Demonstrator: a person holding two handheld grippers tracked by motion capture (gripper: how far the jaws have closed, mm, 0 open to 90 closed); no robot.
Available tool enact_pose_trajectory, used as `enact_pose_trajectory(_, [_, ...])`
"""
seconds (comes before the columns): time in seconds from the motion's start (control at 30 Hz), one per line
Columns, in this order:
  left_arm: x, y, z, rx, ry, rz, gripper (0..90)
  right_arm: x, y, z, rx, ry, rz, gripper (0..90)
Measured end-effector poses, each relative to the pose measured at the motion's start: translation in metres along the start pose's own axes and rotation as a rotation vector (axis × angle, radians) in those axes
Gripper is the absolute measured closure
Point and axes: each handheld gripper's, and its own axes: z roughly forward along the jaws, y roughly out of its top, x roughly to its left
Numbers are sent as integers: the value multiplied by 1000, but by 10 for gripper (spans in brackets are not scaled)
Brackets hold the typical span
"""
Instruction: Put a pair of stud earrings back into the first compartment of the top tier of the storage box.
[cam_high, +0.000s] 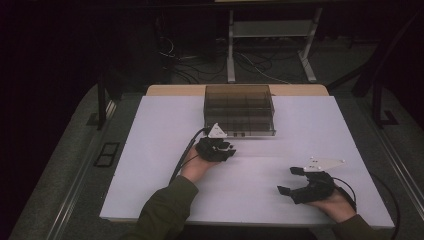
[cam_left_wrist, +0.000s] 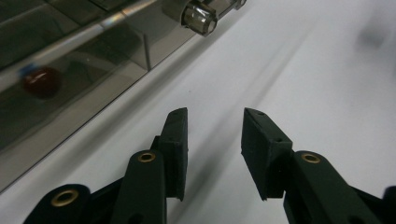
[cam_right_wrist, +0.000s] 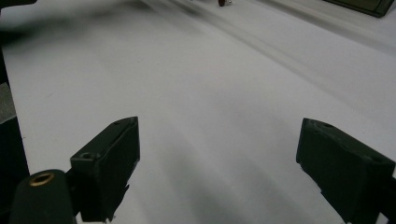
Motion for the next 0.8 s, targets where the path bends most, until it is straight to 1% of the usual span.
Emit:
enact_pose_trajectory(0.07, [0, 0, 3, 4, 4, -9, 625, 0, 0, 0, 0, 0, 1, 129])
enact_pose_trajectory(0.17, [1, 1, 7, 6, 23, -12, 644, 0, 0, 0, -1, -1, 2, 129])
enact_pose_trajectory(0.37, [4, 2, 10, -3, 38, -5, 668, 0, 0, -1, -4, 0, 3, 129])
enact_pose_trajectory(0.4, [3, 3, 11, -4, 49, -2, 672, 0, 0, 0, -3, 0, 3, 129])
enact_pose_trajectory(0.47, [4, 4, 13, -7, 56, -4, 682, 0, 0, 0, -2, 0, 0, 129])
enact_pose_trajectory(0.5, [4, 5, 14, 0, 59, 3, 684, 0, 0, 0, -3, 0, 0, 129])
enact_pose_trajectory(0.63, [4, 6, 18, -1, 69, 1, 699, 0, 0, -1, -4, 1, 1, 129])
enact_pose_trajectory(0.8, [3, 6, 23, 15, 90, 9, 707, 0, 0, -1, -5, 3, 1, 129])
